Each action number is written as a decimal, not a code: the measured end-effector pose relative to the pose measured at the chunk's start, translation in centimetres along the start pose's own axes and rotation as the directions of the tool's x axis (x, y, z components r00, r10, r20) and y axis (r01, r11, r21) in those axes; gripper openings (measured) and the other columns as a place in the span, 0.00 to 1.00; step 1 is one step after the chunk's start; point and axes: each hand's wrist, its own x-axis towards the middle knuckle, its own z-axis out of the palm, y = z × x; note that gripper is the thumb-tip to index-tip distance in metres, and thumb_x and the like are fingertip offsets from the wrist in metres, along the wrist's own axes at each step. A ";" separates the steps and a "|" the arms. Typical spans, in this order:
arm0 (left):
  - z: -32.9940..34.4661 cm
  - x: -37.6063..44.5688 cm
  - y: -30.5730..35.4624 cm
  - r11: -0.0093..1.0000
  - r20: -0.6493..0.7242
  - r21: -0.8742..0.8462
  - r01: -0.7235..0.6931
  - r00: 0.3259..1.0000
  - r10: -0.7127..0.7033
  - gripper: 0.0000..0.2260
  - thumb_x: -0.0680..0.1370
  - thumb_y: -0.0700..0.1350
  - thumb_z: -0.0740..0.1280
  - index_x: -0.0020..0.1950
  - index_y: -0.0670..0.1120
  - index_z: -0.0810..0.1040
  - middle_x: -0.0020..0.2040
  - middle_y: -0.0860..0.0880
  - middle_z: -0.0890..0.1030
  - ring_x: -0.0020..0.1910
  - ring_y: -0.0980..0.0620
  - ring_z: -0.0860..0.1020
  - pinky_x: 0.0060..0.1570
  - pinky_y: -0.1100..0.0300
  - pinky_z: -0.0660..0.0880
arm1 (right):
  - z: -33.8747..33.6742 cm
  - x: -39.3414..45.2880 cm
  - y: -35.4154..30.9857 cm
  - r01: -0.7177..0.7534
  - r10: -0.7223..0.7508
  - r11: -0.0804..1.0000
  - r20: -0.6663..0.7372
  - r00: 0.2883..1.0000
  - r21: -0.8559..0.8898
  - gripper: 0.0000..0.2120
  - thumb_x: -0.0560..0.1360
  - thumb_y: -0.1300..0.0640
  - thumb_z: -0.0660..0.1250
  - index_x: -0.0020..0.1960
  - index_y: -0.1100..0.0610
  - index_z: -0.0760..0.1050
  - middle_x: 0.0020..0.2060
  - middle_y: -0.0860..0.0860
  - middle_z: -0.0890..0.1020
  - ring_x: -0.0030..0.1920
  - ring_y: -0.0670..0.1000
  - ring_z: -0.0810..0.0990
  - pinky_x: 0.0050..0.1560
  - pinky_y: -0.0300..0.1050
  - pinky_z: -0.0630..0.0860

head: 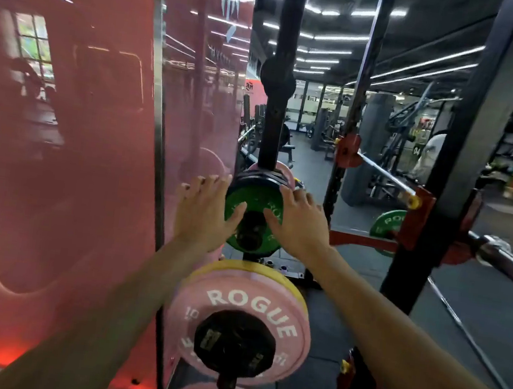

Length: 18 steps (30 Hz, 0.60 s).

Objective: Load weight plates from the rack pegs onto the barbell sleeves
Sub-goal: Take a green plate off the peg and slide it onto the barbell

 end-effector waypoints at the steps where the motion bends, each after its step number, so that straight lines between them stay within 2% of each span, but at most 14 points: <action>1: 0.4 0.2 0.0 1.000 0.011 -0.003 -0.011 1.000 0.011 0.26 0.78 0.62 0.57 0.68 0.47 0.71 0.60 0.47 0.77 0.59 0.42 0.73 0.55 0.46 0.65 | 0.5 0.4 0.1 0.000 0.000 1.000 -0.002 1.000 0.003 0.29 0.77 0.39 0.58 0.71 0.55 0.63 0.64 0.57 0.73 0.64 0.60 0.71 0.61 0.57 0.70; 6: 3.3 0.6 0.4 0.999 0.088 -0.020 -0.041 0.995 0.043 0.20 0.78 0.60 0.58 0.63 0.49 0.73 0.57 0.47 0.78 0.57 0.44 0.74 0.56 0.48 0.65 | 2.9 1.3 0.2 -0.018 0.018 1.000 -0.044 0.999 0.009 0.24 0.76 0.41 0.61 0.65 0.55 0.67 0.60 0.57 0.74 0.58 0.60 0.75 0.55 0.55 0.73; 9: 4.2 0.9 0.2 0.996 0.074 -0.066 -0.055 0.995 0.060 0.19 0.78 0.58 0.60 0.63 0.48 0.72 0.58 0.47 0.78 0.57 0.44 0.74 0.56 0.48 0.65 | 3.2 1.6 0.3 -0.018 0.018 1.000 -0.069 0.997 -0.007 0.24 0.76 0.42 0.62 0.65 0.56 0.67 0.57 0.58 0.75 0.56 0.60 0.76 0.55 0.56 0.73; 11: 4.3 1.2 0.2 0.994 0.062 -0.102 -0.025 0.998 0.032 0.19 0.78 0.57 0.61 0.62 0.46 0.72 0.58 0.47 0.78 0.57 0.44 0.73 0.57 0.47 0.66 | 3.2 1.9 0.1 -0.029 0.029 1.000 -0.068 0.997 -0.002 0.23 0.76 0.43 0.63 0.64 0.56 0.67 0.56 0.58 0.76 0.54 0.60 0.77 0.55 0.56 0.73; 15: 4.7 2.1 0.0 0.999 0.117 -0.036 0.030 0.993 -0.026 0.19 0.79 0.58 0.60 0.60 0.45 0.72 0.58 0.45 0.78 0.57 0.43 0.74 0.57 0.46 0.67 | 3.2 2.3 -0.5 -0.081 0.080 0.997 -0.066 0.995 -0.020 0.22 0.76 0.43 0.62 0.62 0.57 0.68 0.54 0.58 0.76 0.51 0.59 0.77 0.52 0.54 0.72; 18: 5.0 2.5 -0.2 0.979 0.147 -0.178 0.096 0.987 -0.070 0.18 0.78 0.57 0.62 0.59 0.44 0.71 0.55 0.45 0.79 0.54 0.43 0.76 0.57 0.46 0.67 | 3.2 2.6 -0.7 -0.105 0.104 0.994 -0.050 0.993 -0.020 0.22 0.76 0.44 0.63 0.61 0.59 0.68 0.53 0.59 0.76 0.50 0.60 0.77 0.47 0.51 0.72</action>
